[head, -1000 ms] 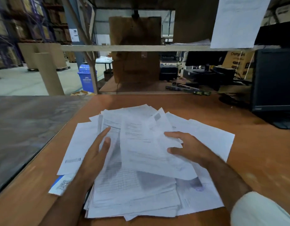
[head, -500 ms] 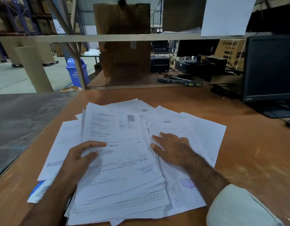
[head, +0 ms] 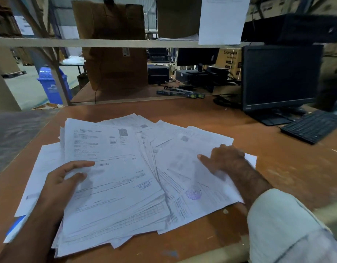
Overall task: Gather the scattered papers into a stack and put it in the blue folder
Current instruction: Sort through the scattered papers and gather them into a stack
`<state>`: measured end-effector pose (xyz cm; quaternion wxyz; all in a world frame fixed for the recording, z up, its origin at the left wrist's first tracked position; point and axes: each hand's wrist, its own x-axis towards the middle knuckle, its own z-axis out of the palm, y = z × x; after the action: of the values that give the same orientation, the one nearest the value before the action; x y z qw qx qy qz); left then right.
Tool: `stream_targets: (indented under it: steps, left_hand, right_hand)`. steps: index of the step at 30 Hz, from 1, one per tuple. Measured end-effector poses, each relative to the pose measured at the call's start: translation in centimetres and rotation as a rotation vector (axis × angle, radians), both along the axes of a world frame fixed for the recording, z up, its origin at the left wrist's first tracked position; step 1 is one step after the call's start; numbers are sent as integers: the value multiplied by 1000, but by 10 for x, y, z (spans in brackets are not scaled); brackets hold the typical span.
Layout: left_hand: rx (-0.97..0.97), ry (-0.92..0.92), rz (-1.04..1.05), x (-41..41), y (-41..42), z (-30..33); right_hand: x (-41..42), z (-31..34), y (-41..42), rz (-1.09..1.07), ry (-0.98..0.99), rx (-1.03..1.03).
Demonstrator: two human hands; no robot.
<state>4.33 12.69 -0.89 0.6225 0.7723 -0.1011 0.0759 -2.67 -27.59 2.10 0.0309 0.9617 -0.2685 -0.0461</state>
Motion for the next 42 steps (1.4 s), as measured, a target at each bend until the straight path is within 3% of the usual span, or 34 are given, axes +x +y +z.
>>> stream_targets:
  steps: [4,8,16,20,34,39,42]
  left_hand:
    - [-21,12,-14,-2,-3,-1]
    - [-26,18,-25,-5,-1,-4]
    - [23,18,-37,-4,-2,-7]
    - [44,1,-56,-2,-4,-7]
    - [83,-20,-89,-3,-3,-7]
    - [61,-24,-97,-3,-4,-7]
    - [52,-30,-95,-3,-7,-5]
  right_hand:
    - [-13,16,-3,68,-1,19]
    - [-19,-3,4,206,21,211]
    - [-12,4,-5,143,-85,215]
    - [-9,0,-22,9,-3,229]
    - [-7,20,-35,-16,62,281]
    - [-11,35,-40,113,-23,327]
    - [-14,63,-29,322,89,490]
